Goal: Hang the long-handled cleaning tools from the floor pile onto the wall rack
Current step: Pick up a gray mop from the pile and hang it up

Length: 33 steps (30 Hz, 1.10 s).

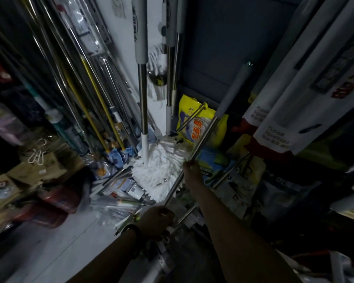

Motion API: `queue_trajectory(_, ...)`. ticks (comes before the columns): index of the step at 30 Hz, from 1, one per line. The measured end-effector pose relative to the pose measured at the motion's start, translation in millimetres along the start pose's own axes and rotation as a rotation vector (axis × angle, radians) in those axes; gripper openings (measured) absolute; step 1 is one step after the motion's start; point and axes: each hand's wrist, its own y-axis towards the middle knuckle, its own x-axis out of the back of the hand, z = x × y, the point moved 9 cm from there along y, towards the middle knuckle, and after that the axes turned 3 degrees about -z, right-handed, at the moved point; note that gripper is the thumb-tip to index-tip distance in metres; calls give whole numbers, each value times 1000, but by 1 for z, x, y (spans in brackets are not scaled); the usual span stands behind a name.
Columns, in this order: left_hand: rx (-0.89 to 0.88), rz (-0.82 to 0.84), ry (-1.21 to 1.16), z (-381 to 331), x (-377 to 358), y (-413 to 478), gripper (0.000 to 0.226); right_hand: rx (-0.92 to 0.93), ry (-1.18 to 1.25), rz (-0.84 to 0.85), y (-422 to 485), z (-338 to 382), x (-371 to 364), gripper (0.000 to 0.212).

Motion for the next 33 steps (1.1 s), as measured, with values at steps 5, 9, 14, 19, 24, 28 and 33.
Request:
queue_trajectory(5, -3, -72, 13, 7, 22, -20, 14, -6, -41, 105, -29, -24, -40, 47)
queue_trajectory(9, 75, -74, 4, 41, 40, -37, 24, -54, -64, 120, -63, -61, -70, 24)
queue_trajectory(14, 215, -100, -81, 105, 73, -71, 19, -107, -270, 201, -115, -113, -94, 55)
queue_trajectory(19, 298, -95, -229, 165, 119, -92, 19, -48, -356, 67, -160, -120, -105, 66)
queue_trajectory(24, 373, -122, -375, 217, 143, -109, 18, 129, -397, -16, -225, -62, -128, 52)
queue_trajectory(28, 368, -59, -437, 248, 145, -106, 23, 228, -367, -78, -276, -27, -146, 53)
queue_trajectory(33, 433, -39, -809, 267, 154, -119, 21, 291, -290, -65, -334, 4, -155, 57)
